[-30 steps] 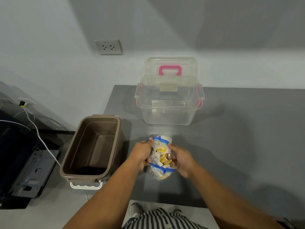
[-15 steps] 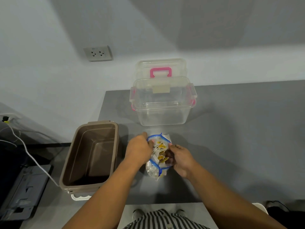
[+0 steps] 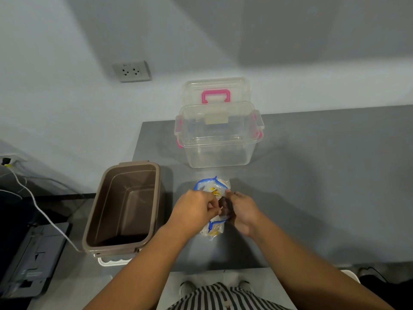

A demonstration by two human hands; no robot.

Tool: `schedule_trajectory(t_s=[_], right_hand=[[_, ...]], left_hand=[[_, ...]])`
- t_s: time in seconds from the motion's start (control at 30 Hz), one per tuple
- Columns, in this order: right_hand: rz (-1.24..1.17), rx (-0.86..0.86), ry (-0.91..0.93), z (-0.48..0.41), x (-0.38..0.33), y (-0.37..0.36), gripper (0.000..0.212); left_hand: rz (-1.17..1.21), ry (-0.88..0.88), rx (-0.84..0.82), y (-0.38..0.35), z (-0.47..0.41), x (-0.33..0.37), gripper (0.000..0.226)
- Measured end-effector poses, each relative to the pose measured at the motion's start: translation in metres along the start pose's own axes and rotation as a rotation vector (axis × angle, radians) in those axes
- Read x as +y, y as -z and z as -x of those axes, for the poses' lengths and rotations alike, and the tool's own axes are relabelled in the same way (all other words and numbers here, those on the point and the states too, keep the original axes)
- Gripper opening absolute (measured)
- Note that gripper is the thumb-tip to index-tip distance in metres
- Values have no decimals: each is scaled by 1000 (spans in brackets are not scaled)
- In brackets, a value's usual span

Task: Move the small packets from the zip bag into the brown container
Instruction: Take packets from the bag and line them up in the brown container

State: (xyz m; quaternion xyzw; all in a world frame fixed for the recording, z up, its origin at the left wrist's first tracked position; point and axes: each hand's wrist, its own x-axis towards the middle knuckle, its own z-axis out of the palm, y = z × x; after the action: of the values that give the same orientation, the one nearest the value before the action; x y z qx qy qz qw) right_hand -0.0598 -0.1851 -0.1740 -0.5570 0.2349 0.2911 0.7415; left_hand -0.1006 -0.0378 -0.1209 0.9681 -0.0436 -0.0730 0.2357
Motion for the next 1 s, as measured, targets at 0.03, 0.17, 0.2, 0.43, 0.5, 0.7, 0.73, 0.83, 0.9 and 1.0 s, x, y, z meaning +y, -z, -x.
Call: schedule_trajectory(t_s=[0.03, 0.17, 0.2, 0.43, 0.5, 0.7, 0.73, 0.83, 0.9, 1.0], right_hand=[[-8, 1, 2, -1, 1, 0, 22], [-8, 4, 1, 1, 1, -1, 19], [-2, 7, 4, 2, 0, -2, 19], [5, 23, 2, 6, -3, -6, 18], [12, 18, 5, 6, -3, -5, 19], [13, 20, -10, 3, -6, -9, 24], [17, 29, -11, 3, -6, -9, 26], [13, 31, -16, 2, -6, -11, 23], [0, 16, -14, 2, -8, -13, 22], [-14, -7, -13, 1, -10, -17, 21]], left_hand=[[-14, 3, 1, -1, 1, -1, 16], [-78, -1, -13, -4, 0, -3, 19], [-82, -2, -20, -4, 0, -3, 21], [-62, 2, -1, -2, -3, -3, 15], [-26, 14, -4, 1, -4, -5, 11], [-25, -5, -149, 6, -7, -11, 33], [-59, -16, -150, 7, -10, -12, 34], [-176, -59, -85, 11, -15, -15, 32], [-194, -96, -1, 14, -16, -17, 28], [-128, -135, 113, 22, -16, -21, 21]])
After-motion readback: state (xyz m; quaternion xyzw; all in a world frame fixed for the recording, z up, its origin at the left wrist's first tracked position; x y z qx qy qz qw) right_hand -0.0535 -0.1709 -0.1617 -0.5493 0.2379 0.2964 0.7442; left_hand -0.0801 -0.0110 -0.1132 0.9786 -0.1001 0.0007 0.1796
